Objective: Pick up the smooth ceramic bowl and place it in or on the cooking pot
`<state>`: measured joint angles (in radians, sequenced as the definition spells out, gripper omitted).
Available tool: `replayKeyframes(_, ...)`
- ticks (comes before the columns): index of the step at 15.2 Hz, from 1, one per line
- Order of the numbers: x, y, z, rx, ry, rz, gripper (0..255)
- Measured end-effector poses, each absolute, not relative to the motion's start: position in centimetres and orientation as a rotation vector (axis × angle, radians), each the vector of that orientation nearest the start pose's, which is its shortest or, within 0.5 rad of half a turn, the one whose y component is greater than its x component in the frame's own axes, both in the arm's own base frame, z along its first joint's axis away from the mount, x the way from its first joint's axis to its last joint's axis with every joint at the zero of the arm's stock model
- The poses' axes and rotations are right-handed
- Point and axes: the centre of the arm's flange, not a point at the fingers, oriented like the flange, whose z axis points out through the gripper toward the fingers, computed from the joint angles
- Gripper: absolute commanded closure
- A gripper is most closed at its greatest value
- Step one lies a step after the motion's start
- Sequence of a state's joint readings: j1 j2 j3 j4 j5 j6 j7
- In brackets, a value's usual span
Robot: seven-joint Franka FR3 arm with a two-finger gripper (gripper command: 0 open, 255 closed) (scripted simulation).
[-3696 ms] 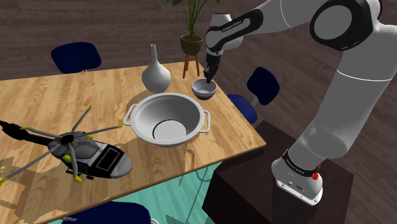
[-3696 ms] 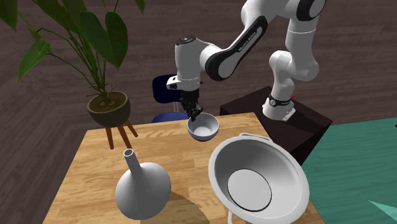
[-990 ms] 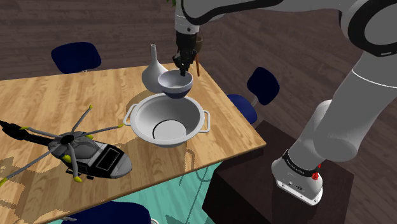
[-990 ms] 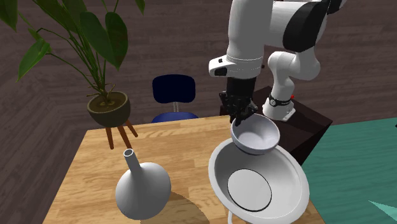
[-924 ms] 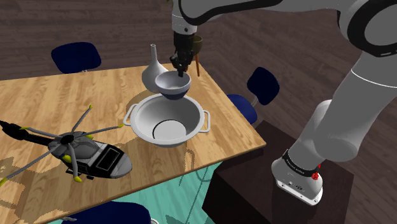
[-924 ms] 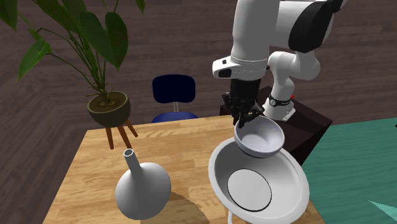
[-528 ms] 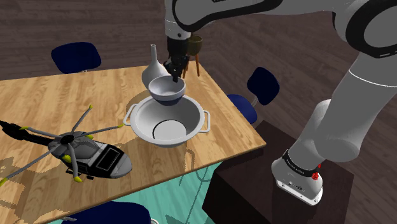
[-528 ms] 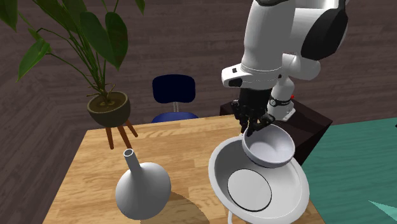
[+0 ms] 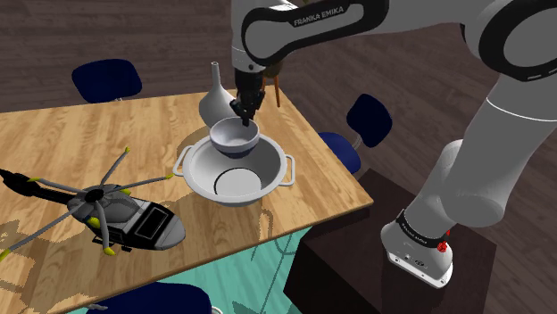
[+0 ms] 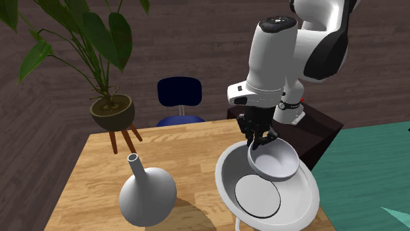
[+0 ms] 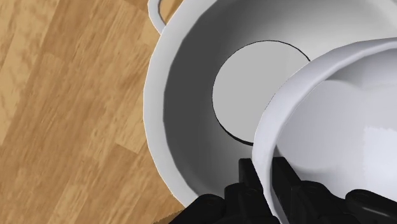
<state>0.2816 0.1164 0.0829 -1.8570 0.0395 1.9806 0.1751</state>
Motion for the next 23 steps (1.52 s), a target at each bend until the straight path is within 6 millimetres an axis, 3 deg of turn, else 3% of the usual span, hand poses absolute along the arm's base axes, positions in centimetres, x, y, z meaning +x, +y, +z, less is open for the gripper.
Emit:
replayKeyframes(8,55.3,21.2,41.4,-3.084,-0.268,0.008,255)
replayKeyframes(15,55.4,21.3,40.9,-3.084,-0.268,0.007,255)
replayKeyframes(16,55.4,21.3,40.9,-3.083,-0.268,0.007,0)
replayKeyframes(23,55.4,21.2,41.6,-3.083,-0.268,0.006,0)
